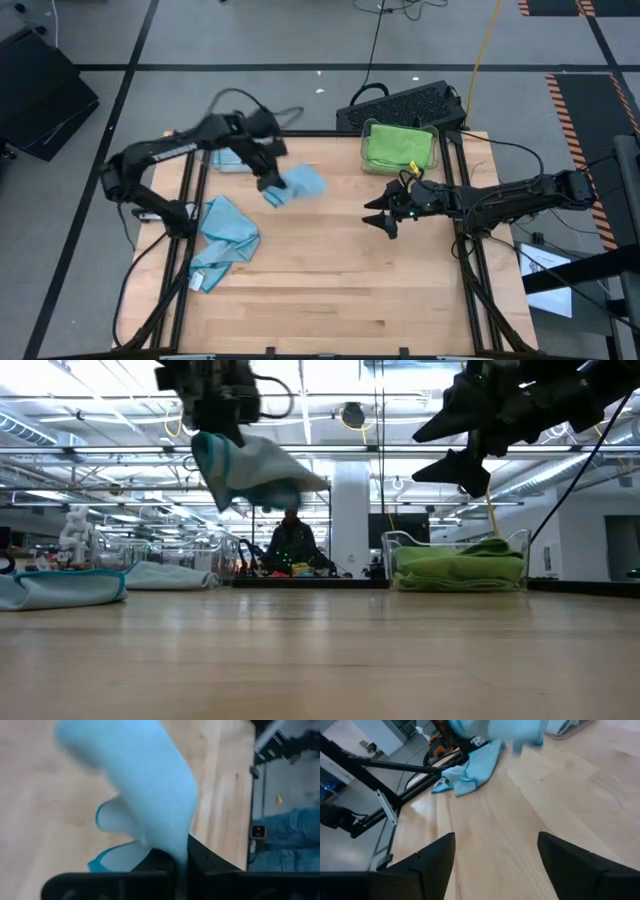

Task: Sort microfiber towel by color & place in baskets
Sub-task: Stack the right blue towel on top of the blue towel in the left transparent bin

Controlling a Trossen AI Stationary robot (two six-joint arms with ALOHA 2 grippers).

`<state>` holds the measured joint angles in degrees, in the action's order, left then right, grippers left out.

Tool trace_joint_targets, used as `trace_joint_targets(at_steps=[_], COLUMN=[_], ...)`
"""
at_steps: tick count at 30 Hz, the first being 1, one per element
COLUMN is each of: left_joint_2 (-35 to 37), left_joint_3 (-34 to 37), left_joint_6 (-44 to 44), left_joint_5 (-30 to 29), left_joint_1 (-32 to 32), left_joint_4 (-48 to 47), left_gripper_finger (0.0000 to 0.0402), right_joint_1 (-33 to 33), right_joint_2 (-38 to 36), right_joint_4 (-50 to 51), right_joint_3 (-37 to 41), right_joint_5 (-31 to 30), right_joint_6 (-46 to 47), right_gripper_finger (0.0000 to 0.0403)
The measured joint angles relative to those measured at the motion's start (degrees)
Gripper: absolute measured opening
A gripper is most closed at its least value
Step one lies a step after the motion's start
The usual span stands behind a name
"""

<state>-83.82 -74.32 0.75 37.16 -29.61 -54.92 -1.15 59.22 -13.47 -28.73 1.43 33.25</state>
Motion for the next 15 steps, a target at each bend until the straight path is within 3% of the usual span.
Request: trace_joint_targets(at_steps=[5, 9, 15], left_joint_2=[4.51, 4.59, 3.32], left_joint_3=[-0.82, -4.92, -11.78], left_joint_6=[-6.63, -15.84, -26.93], left_joint_5=[-5.03, -15.16, -26.65], left_joint_1=[-9.03, -15.82, -22.88], left_joint_4=[-10.9, -20.74, -22.88], left_gripper_finger=[0.0011, 0.0011, 0.0011], right_joint_1=[0.0, 0.19, 1.34], right_joint_2=[0.0, 0.0, 0.0], right_joint_4=[0.01, -0.02, -2.05], right_joint_3=[1.14, 2.36, 3.82], right_joint_5=[0.03, 0.18, 0.27], right_joint_6=[3.65, 7.95, 9.6], right_gripper_finger=[0.0273, 0.0268, 0.0253])
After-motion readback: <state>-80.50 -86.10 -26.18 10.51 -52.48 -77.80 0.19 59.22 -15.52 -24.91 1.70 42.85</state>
